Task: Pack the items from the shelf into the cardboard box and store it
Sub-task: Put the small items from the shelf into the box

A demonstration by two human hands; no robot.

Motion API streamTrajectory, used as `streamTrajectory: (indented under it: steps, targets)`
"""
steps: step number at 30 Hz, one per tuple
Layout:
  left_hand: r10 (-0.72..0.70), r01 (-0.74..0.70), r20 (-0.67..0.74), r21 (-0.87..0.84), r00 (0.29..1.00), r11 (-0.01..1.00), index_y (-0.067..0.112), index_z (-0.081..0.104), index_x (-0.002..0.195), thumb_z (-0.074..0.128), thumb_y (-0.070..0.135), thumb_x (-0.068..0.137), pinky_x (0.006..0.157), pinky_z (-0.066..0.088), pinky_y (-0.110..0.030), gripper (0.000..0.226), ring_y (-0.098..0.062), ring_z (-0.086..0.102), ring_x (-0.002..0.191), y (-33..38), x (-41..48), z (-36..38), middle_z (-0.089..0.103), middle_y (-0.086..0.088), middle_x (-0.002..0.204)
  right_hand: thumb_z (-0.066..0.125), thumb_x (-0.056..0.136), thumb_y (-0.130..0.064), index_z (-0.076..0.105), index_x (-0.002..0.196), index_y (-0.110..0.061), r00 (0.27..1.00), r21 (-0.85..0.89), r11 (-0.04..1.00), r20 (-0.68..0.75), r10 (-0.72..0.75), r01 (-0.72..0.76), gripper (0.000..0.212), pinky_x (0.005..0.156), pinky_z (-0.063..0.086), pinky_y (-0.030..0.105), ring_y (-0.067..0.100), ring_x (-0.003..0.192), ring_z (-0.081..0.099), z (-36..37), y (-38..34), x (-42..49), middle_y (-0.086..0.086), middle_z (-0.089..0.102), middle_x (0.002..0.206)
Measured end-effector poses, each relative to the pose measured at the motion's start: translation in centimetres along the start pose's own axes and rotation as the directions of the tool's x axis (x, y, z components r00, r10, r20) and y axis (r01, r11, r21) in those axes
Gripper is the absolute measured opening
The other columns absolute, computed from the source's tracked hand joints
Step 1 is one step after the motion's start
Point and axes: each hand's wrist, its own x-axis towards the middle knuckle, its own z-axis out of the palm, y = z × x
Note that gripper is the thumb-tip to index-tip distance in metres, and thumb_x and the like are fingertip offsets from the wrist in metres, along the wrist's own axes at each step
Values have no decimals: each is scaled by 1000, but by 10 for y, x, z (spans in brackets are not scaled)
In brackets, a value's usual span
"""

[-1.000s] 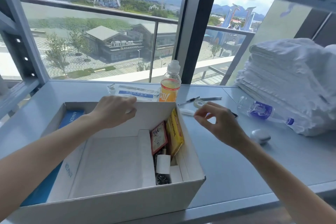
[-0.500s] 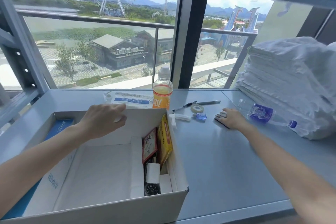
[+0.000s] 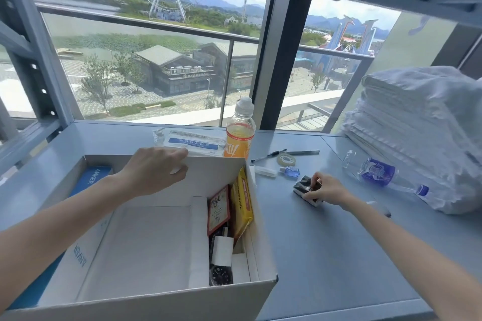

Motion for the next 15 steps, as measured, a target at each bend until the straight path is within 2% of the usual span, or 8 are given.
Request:
streamTrajectory:
  steps: [3, 5, 6, 7, 9, 11, 13, 15]
  targets:
    - [-15, 16, 50, -20, 999, 1000, 18, 36, 77, 47, 33, 88, 48, 25, -26, 22, -21, 49, 58, 1, 1, 0, 60, 1, 73, 82, 68, -24, 56, 74, -17, 995, 299, 949, 0, -101, 97, 27, 55, 36, 20, 13, 70, 49, -10, -40, -29, -1, 58, 75]
    - [-16, 17, 65, -17, 998, 1000, 19, 35, 77, 45, 35, 89, 49, 26, -26, 22, -22, 54, 63, 2, 2, -1, 62, 1, 76, 72, 71, -32, 59, 76, -14, 979, 618, 770, 2, -202, 158, 23, 54, 41, 16, 12, 69, 50, -19, -78, -57, 2, 57, 75]
    - [-17, 18, 74, -16, 997, 1000, 19, 35, 78, 44, 35, 89, 50, 26, -27, 22, -22, 56, 65, 2, 2, -1, 62, 1, 77, 66, 72, -35, 61, 76, -14, 965, 716, 677, 13, -260, 173, 22, 53, 42, 14, 11, 67, 51, -25, -97, -73, 2, 57, 74]
    - [-19, 20, 83, -20, 996, 1000, 19, 35, 78, 43, 35, 89, 50, 27, -27, 21, -23, 56, 67, 3, 2, -1, 62, 1, 78, 64, 73, -35, 63, 75, -15, 944, 751, 630, 28, -328, 196, 20, 52, 43, 13, 10, 64, 54, -29, -115, -89, 2, 59, 73]
    - [-22, 25, 95, -25, 995, 999, 18, 35, 79, 42, 35, 90, 51, 29, -27, 21, -24, 56, 67, 3, 3, -1, 62, 0, 78, 67, 73, -32, 68, 73, -21, 879, 654, 692, 87, -469, 305, 11, 57, 49, 15, 11, 69, 62, -34, -147, -124, 0, 65, 80]
    - [-16, 18, 101, -25, 995, 1000, 18, 37, 80, 41, 35, 90, 51, 30, -27, 20, -24, 54, 65, 3, 3, -2, 62, 0, 78, 69, 77, -31, 73, 78, -20, 792, 353, 792, 186, -581, 498, 12, 66, 54, 18, 13, 79, 66, -31, -173, -156, -5, 66, 95]
    - [-6, 8, 106, -23, 994, 1000, 16, 40, 82, 41, 34, 90, 51, 29, -28, 19, -24, 52, 64, 3, 3, -3, 61, -1, 78, 67, 83, -30, 74, 83, -17, 702, 18, 733, 276, -657, 679, 15, 66, 51, 13, 9, 77, 64, -23, -188, -179, -10, 64, 100]
    - [-4, 6, 118, -15, 993, 1000, 15, 44, 86, 42, 33, 90, 51, 27, -28, 19, -22, 47, 62, 3, 3, -4, 55, 1, 72, 64, 86, -31, 75, 87, -16, 653, -146, 649, 349, -673, 747, 19, 66, 46, 8, 6, 73, 60, -15, -196, -196, -9, 65, 102]
